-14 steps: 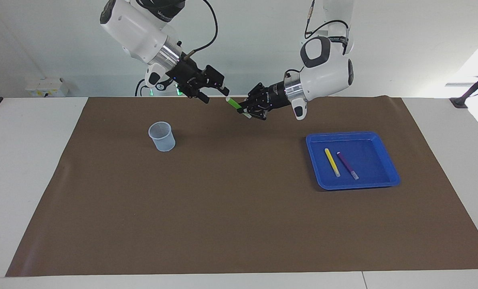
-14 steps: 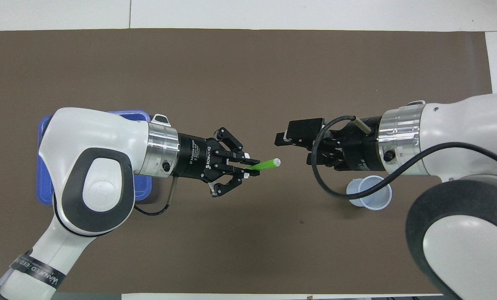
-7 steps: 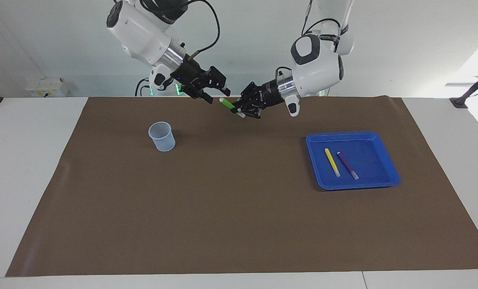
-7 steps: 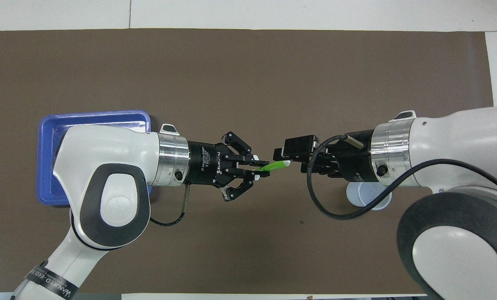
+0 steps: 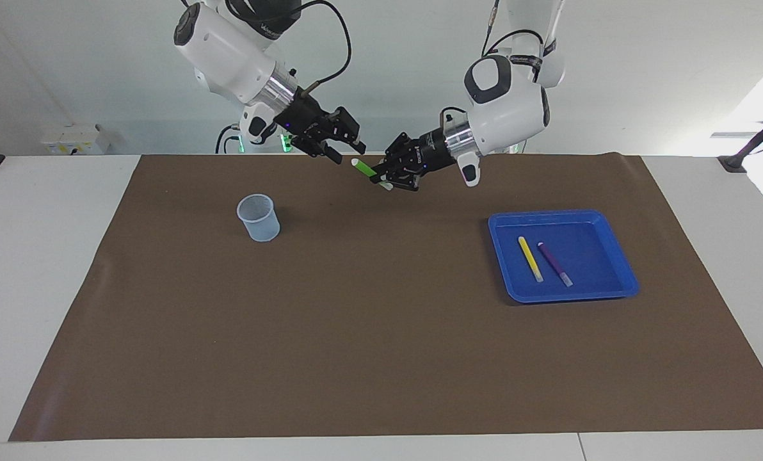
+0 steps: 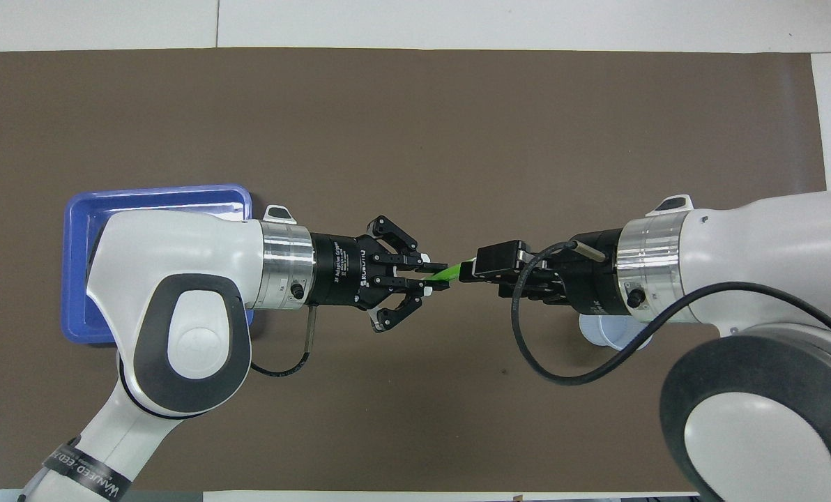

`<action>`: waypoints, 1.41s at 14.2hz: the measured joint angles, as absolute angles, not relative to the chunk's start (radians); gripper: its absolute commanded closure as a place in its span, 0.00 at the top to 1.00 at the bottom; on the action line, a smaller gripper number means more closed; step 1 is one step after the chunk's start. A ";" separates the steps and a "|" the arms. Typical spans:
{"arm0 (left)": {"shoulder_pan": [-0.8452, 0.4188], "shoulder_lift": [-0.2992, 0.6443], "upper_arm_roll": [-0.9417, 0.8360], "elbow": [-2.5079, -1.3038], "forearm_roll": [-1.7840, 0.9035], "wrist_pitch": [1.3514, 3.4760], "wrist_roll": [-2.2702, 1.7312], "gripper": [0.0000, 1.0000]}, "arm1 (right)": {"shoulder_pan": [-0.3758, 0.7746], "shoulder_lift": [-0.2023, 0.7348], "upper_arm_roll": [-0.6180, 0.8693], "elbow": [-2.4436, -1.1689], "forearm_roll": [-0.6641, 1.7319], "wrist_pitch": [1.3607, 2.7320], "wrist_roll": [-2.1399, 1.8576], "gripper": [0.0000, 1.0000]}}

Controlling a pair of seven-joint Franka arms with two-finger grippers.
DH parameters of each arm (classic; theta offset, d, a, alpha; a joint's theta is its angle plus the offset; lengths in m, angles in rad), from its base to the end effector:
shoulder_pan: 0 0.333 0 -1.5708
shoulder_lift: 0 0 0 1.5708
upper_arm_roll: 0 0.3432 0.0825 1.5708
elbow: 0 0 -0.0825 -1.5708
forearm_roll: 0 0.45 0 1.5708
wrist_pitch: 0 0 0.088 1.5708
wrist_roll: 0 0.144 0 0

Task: Transfer and insert pens with both arms
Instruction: 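Grasp the green pen tip with the right gripper, then open the left gripper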

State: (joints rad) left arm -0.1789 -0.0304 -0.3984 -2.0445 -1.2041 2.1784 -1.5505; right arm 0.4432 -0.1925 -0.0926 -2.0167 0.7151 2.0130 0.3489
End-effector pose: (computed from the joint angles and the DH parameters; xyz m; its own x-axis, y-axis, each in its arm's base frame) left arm 0.5036 -0.4056 0.4695 -0.1161 0.5281 -0.8412 0.9892 -0.0148 -0.1459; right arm 0.5350 0.2572 0.5503 0.9695 -0.1969 -0.1459 -0.2443 -0.7317 -0.6363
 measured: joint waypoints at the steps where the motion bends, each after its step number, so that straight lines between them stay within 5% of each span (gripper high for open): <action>1: -0.179 -0.030 -0.398 -2.045 -1.204 2.179 -1.551 0.00 | 0.444 -0.193 -0.092 -2.018 0.715 2.032 0.349 0.61; 5: -0.179 -0.030 -0.398 -2.045 -1.205 2.180 -1.551 0.00 | 0.477 -0.191 -0.092 -2.025 0.715 2.111 0.349 0.59; 11: -0.179 -0.030 -0.398 -2.045 -1.210 2.195 -1.559 0.00 | 0.492 -0.188 -0.092 -2.030 0.712 2.122 0.350 0.43; 20: -0.179 -0.031 -0.398 -2.045 -1.211 2.200 -1.561 0.00 | 0.491 -0.188 -0.096 -2.031 0.706 2.126 0.350 0.43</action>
